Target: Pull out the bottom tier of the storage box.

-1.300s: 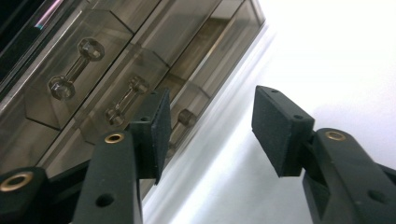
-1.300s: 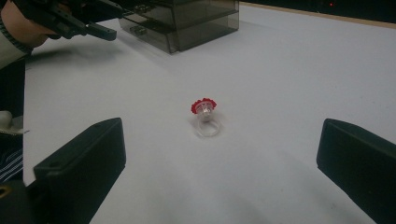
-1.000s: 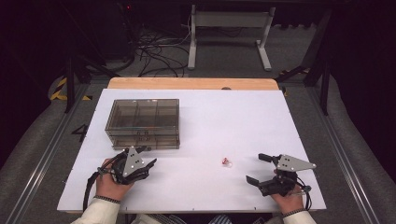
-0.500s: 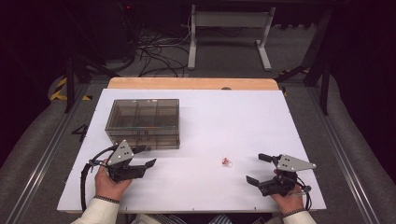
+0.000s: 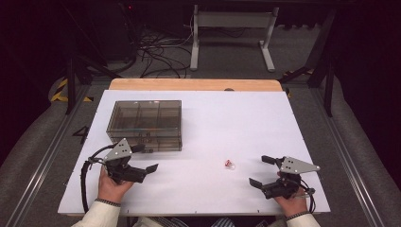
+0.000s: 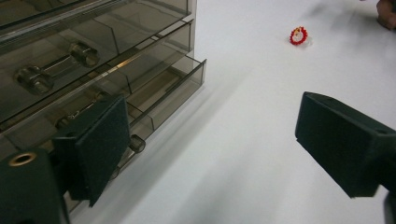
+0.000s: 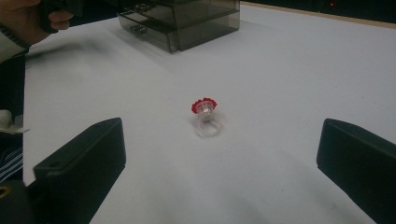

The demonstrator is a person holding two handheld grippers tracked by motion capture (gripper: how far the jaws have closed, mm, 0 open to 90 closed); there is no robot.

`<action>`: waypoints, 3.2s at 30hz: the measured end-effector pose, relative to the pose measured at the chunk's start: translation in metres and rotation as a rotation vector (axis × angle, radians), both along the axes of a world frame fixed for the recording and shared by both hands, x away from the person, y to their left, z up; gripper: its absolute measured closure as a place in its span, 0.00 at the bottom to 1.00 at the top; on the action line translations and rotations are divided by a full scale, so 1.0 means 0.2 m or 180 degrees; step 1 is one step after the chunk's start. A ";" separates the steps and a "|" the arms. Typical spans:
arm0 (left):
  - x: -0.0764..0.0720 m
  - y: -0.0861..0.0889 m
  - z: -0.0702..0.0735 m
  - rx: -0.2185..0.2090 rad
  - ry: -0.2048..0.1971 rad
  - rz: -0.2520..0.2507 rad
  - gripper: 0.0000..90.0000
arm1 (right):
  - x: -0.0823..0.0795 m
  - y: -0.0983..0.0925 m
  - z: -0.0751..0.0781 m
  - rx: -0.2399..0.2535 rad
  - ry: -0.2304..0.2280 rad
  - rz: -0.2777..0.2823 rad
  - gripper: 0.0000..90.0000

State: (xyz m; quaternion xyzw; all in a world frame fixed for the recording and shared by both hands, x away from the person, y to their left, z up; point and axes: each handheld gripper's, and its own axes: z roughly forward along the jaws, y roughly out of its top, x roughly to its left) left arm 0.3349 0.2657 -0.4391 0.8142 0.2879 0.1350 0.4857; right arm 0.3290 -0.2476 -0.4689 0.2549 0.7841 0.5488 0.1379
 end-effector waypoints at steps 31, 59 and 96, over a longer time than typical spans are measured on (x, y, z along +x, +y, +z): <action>0.13 -0.09 0.14 0.1347 -0.0083 -0.0456 0.56 | 0.00 0.00 0.00 -0.0007 0.0013 -0.0018 0.02; 0.23 -0.12 0.06 0.2033 -0.0138 -0.0478 0.63 | 0.00 0.00 0.00 -0.0001 0.0022 0.0013 0.02; 0.26 -0.13 0.02 0.2069 0.0176 -0.0478 0.64 | 0.00 0.00 0.00 -0.0015 0.0014 0.0026 0.02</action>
